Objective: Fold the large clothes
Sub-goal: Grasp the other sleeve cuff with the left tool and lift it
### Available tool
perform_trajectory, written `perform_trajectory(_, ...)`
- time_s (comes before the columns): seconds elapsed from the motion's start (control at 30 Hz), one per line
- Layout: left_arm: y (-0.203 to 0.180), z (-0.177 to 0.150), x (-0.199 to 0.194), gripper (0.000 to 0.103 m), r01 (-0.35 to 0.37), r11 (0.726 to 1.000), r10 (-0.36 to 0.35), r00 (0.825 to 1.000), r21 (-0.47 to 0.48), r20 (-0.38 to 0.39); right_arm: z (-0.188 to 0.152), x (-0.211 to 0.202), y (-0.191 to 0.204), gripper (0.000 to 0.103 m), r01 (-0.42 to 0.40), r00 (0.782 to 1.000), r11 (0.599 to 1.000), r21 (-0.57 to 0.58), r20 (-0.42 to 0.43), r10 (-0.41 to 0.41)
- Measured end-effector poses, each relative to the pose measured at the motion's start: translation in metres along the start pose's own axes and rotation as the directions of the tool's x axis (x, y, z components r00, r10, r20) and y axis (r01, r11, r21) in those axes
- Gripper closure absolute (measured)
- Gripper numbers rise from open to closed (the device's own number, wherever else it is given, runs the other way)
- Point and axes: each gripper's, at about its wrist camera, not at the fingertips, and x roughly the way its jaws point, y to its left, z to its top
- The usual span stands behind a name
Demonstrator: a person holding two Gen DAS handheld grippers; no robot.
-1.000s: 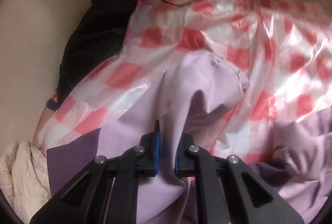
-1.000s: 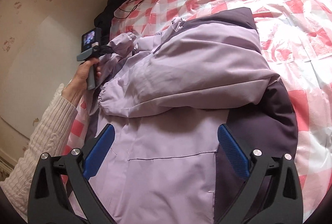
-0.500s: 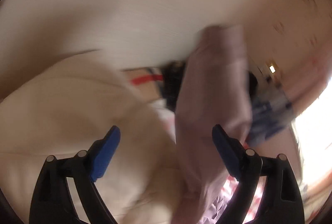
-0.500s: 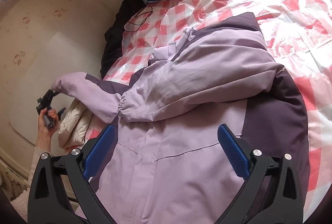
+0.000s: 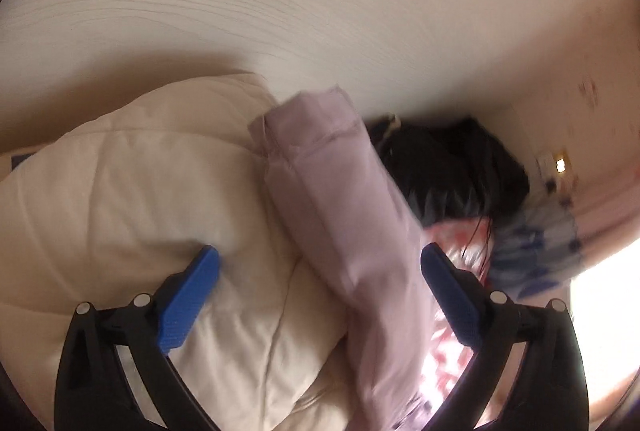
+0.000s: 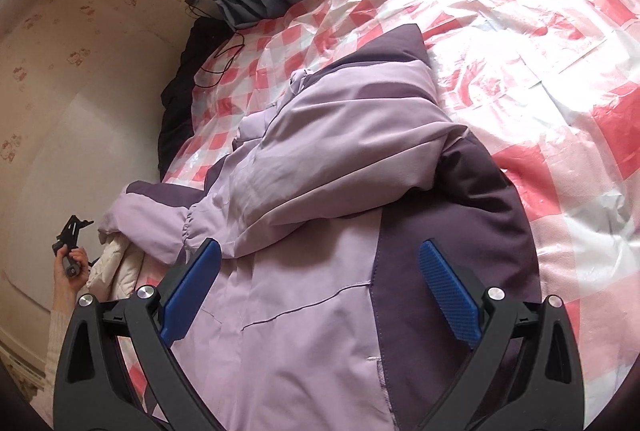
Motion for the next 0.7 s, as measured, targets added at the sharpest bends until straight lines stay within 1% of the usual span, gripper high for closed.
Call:
perform_trajectory(0.03, -0.005, 0.002, 0.003, 0.007, 0.027, 0.999, -0.027, 1.000, -0.020, 0.014, 0.000, 0.000, 0.000, 0.007, 0.001, 1.000, 1.000, -0.004, 0.000, -0.001)
perform_trajectory(0.07, -0.009, 0.004, 0.003, 0.007, 0.045, 0.999, -0.044, 0.999, -0.019, 0.028, 0.000, 0.001, 0.000, 0.007, 0.001, 1.000, 1.000, -0.009, -0.003, -0.001)
perform_trajectory(0.1, -0.011, 0.006, 0.002, 0.007, 0.036, 0.999, -0.036, 0.999, -0.002, 0.037, 0.000, 0.002, 0.001, 0.007, 0.000, 1.000, 1.000, -0.014, -0.007, 0.000)
perform_trajectory(0.17, -0.021, 0.006, 0.014, 0.007, -0.040, 0.999, 0.040, 0.999, 0.026, 0.036, -0.002, 0.004, 0.004, 0.007, 0.002, 1.000, 1.000, -0.027, -0.014, -0.002)
perform_trajectory(0.23, -0.032, -0.001, 0.029, 0.007, -0.119, 0.990, 0.116, 0.992, 0.082, 0.045, -0.004, 0.006, 0.008, 0.007, 0.005, 1.000, 0.999, -0.042, -0.022, -0.006)
perform_trajectory(0.27, -0.037, -0.002, 0.035, 0.007, -0.147, 0.982, 0.141, 0.988, 0.115, 0.059, -0.004, 0.008, 0.009, 0.007, 0.008, 1.000, 0.999, -0.052, -0.025, -0.009)
perform_trajectory(0.3, -0.044, -0.004, 0.040, 0.009, -0.146, 0.976, 0.135, 0.988, 0.162, 0.076, -0.006, 0.008, 0.012, 0.007, 0.017, 1.000, 0.998, -0.066, -0.023, -0.019)
perform_trajectory(0.33, -0.047, -0.007, 0.040, 0.027, -0.120, 0.970, 0.106, 0.991, 0.210, 0.079, -0.006, 0.008, 0.016, 0.007, 0.036, 0.999, 0.995, -0.090, -0.014, -0.038)
perform_trajectory(0.37, -0.049, -0.009, 0.041, 0.042, -0.109, 0.964, 0.094, 0.993, 0.242, 0.072, -0.007, 0.006, 0.022, 0.007, 0.069, 0.998, 0.989, -0.130, 0.007, -0.069)
perform_trajectory(0.4, -0.048, -0.011, 0.045, 0.059, -0.041, 0.968, 0.034, 0.999, 0.247, 0.034, -0.007, 0.005, 0.031, 0.007, 0.110, 0.994, 0.976, -0.188, 0.036, -0.105)
perform_trajectory(0.43, -0.044, -0.012, 0.046, 0.069, -0.003, 0.972, -0.002, 1.000, 0.235, 0.020, -0.008, 0.003, 0.041, 0.007, 0.150, 0.988, 0.956, -0.252, 0.072, -0.136)
perform_trajectory(0.47, -0.039, -0.012, 0.043, 0.071, 0.028, 0.975, -0.035, 0.999, 0.220, 0.030, -0.006, 0.003, 0.052, 0.007, 0.184, 0.981, 0.932, -0.312, 0.113, -0.155)
perform_trajectory(0.5, -0.033, -0.012, 0.036, 0.073, 0.080, 0.978, -0.091, 0.995, 0.193, 0.047, -0.003, 0.004, 0.061, 0.007, 0.208, 0.975, 0.915, -0.345, 0.145, -0.167)
perform_trajectory(0.53, -0.026, -0.011, 0.029, 0.075, 0.139, 0.977, -0.151, 0.986, 0.163, 0.064, 0.002, 0.008, 0.068, 0.007, 0.222, 0.972, 0.906, -0.360, 0.158, -0.175)
perform_trajectory(0.6, -0.015, -0.009, 0.012, 0.076, 0.251, 0.961, -0.263, 0.960, 0.115, 0.100, 0.012, 0.019, 0.081, 0.007, 0.242, 0.967, 0.888, -0.391, 0.175, -0.186)
perform_trajectory(0.63, -0.012, -0.006, 0.003, 0.077, 0.306, 0.947, -0.316, 0.942, 0.102, 0.114, 0.018, 0.028, 0.087, 0.007, 0.267, 0.960, 0.871, -0.411, 0.194, -0.202)
perform_trajectory(0.67, -0.011, -0.005, -0.004, 0.078, 0.340, 0.935, -0.351, 0.928, 0.104, 0.121, 0.024, 0.041, 0.088, 0.007, 0.300, 0.952, 0.854, -0.424, 0.195, -0.237)
perform_trajectory(0.7, -0.013, -0.004, -0.010, 0.079, 0.363, 0.925, -0.376, 0.918, 0.116, 0.128, 0.030, 0.061, 0.084, 0.007, 0.337, 0.942, 0.839, -0.427, 0.163, -0.295)
